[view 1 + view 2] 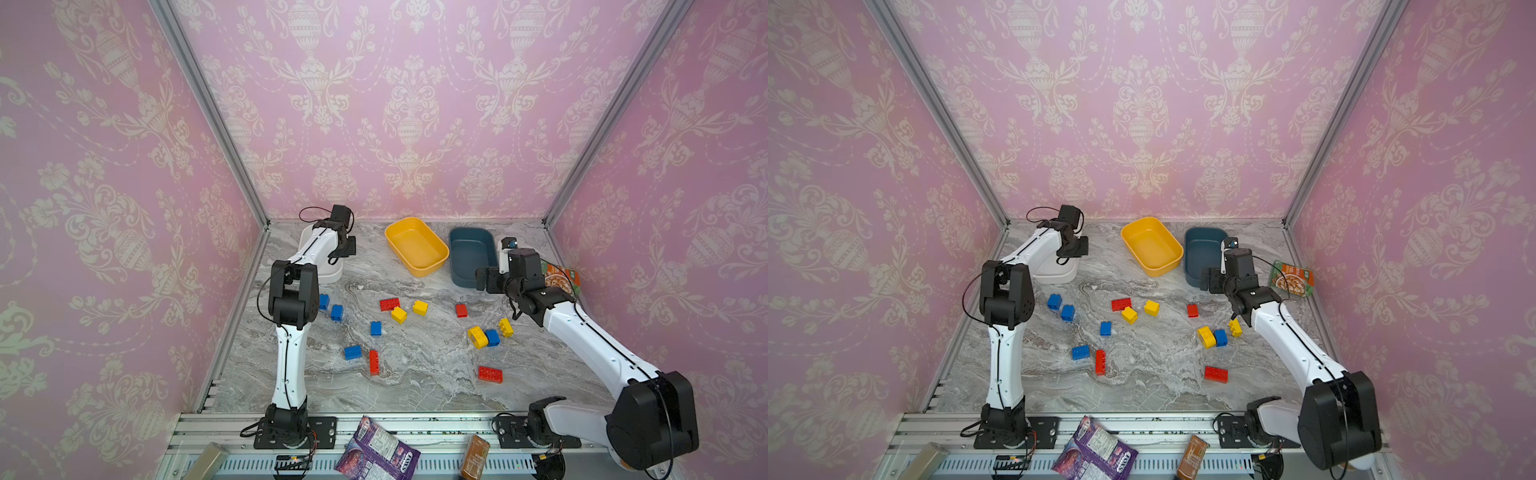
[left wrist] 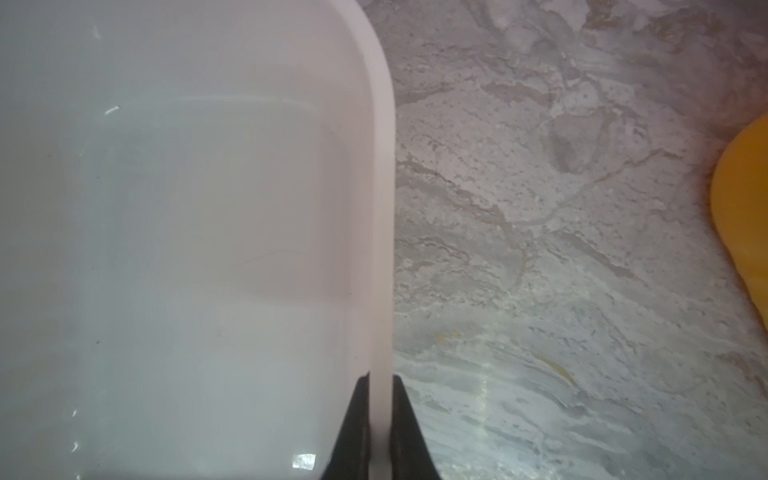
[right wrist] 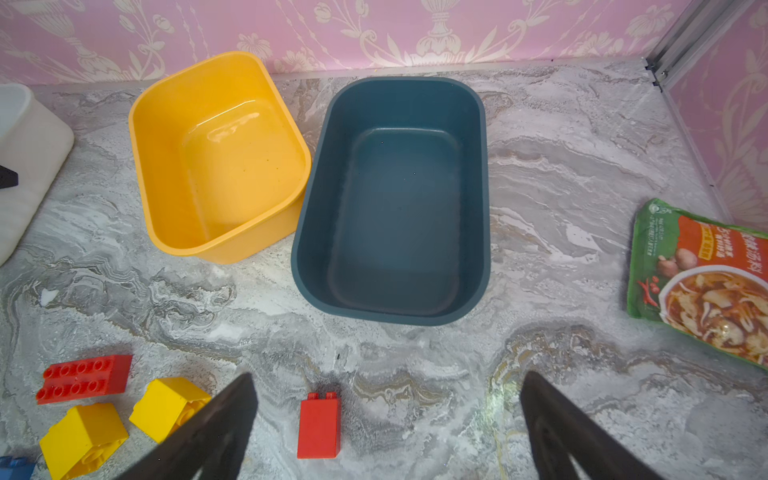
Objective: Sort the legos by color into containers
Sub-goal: 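Drag the white container with the left gripper toward the yellow container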
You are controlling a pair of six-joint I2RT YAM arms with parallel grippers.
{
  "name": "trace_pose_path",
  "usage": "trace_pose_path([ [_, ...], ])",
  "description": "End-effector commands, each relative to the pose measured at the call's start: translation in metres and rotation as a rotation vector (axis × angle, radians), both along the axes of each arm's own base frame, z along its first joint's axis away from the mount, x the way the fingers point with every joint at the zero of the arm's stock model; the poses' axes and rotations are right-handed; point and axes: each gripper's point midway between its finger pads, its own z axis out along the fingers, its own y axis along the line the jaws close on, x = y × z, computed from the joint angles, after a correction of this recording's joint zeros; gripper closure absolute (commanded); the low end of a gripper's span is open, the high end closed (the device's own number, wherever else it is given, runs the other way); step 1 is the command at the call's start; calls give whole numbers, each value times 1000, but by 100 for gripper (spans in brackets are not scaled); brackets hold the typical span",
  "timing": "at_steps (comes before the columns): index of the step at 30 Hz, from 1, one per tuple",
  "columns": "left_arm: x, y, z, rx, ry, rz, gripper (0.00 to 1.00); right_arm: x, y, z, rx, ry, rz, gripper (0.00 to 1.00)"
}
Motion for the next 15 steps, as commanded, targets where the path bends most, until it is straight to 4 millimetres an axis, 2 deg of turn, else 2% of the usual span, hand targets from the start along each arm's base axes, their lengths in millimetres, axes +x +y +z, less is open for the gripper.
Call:
trace_pose_path([
  [1, -14, -28, 2, -91, 24, 24, 100, 1, 5, 7, 27, -16, 3, 0],
  [15, -25, -91, 4, -187, 27, 25, 100, -3, 6, 3, 32, -12, 9, 0],
])
